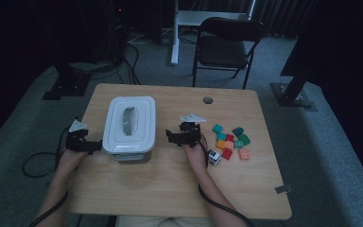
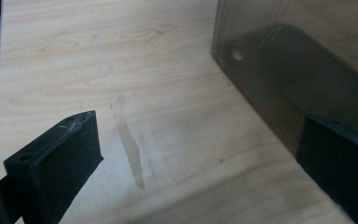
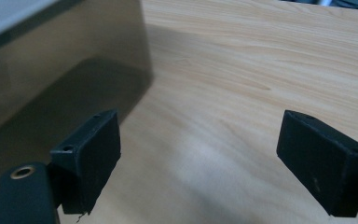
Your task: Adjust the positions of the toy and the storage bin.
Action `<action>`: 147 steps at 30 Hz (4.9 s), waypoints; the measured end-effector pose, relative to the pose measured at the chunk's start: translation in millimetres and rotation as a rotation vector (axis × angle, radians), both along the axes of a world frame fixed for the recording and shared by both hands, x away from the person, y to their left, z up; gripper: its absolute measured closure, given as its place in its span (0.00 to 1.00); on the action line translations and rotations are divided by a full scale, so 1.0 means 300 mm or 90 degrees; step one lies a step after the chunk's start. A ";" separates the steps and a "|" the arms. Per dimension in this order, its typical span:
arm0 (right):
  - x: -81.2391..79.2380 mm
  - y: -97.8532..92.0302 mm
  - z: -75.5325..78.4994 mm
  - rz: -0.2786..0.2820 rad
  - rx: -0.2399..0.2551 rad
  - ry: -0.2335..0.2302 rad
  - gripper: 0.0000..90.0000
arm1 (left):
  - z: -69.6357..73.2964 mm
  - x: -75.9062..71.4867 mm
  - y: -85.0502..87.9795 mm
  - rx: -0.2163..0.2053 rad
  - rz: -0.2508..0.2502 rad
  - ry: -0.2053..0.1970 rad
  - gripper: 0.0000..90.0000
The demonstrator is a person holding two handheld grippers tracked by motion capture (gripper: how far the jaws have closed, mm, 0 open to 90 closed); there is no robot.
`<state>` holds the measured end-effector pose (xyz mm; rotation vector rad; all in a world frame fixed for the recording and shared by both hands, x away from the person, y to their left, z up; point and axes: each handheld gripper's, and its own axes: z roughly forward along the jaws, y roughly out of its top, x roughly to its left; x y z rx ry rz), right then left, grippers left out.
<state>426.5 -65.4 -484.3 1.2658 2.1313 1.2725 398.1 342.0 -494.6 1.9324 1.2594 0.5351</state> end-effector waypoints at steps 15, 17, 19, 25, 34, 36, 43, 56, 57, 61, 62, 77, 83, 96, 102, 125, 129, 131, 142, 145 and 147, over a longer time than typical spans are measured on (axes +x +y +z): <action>0.102 0.157 -0.033 0.034 -0.007 0.049 0.18 | 0.024 0.062 -0.047 0.000 -0.023 -0.005 0.01; 0.097 0.159 -0.032 0.030 -0.010 0.043 0.18 | 0.023 0.061 -0.047 -0.002 -0.024 -0.004 0.01; 0.101 0.154 -0.031 0.039 0.005 0.061 0.19 | 0.021 0.059 -0.050 -0.005 -0.023 -0.001 0.01; 0.096 0.137 -0.020 0.043 -0.006 0.062 0.22 | 0.026 0.056 -0.077 0.001 -0.033 0.003 0.01; 0.073 0.052 -0.012 0.028 0.004 0.074 0.22 | 0.031 0.047 -0.164 0.010 -0.058 0.005 0.01; 0.066 0.032 -0.011 0.028 0.001 0.075 0.22 | 0.030 0.051 -0.188 0.007 -0.065 0.009 0.01; 0.043 -0.044 -0.010 0.023 0.013 0.100 0.23 | 0.040 0.049 -0.262 0.025 -0.098 0.014 0.01; -0.016 -0.133 -0.004 0.028 -0.019 0.112 0.23 | 0.037 0.031 -0.344 0.022 -0.127 0.009 0.01; -0.016 -0.133 -0.004 0.028 -0.019 0.112 0.23 | 0.037 0.031 -0.344 0.022 -0.127 0.009 0.01; -0.070 -0.163 -0.004 0.037 -0.037 0.107 0.23 | 0.040 0.015 -0.364 0.019 -0.140 0.009 0.01; -0.076 -0.173 -0.004 0.043 -0.033 0.113 0.24 | 0.040 0.007 -0.377 0.017 -0.149 0.010 0.01; -0.058 -0.254 -0.002 0.047 -0.010 0.089 0.16 | 0.033 0.053 -0.368 -0.004 -0.135 0.007 0.01; -0.017 -0.239 0.010 0.038 -0.025 0.118 0.19 | 0.039 0.083 -0.390 -0.015 -0.144 0.022 0.01; -0.010 -0.255 0.017 0.072 0.039 0.131 0.20 | 0.057 0.062 -0.409 -0.014 -0.136 0.001 0.06; -0.045 -0.268 0.017 0.092 0.034 0.128 0.20 | 0.056 0.021 -0.419 -0.018 -0.146 0.006 0.06; -0.272 -0.378 0.006 0.077 0.016 0.057 0.20 | 0.051 -0.148 -0.523 -0.022 -0.207 0.003 0.06; -0.295 -0.399 0.005 0.078 0.017 0.056 0.20 | 0.051 -0.177 -0.549 -0.023 -0.228 0.004 0.06; -0.311 -0.423 0.002 0.072 0.020 0.054 0.20 | 0.053 -0.184 -0.559 -0.021 -0.234 0.001 0.06; -0.365 -0.465 -0.006 0.057 0.021 0.040 0.18 | 0.046 -0.185 -0.594 -0.032 -0.238 0.004 0.04; -0.369 -0.471 -0.010 0.052 0.022 0.040 0.16 | 0.043 -0.185 -0.599 -0.038 -0.238 0.006 0.04; -0.364 -0.483 -0.018 0.055 0.026 0.051 0.14 | 0.041 -0.186 -0.600 -0.033 -0.241 0.009 0.03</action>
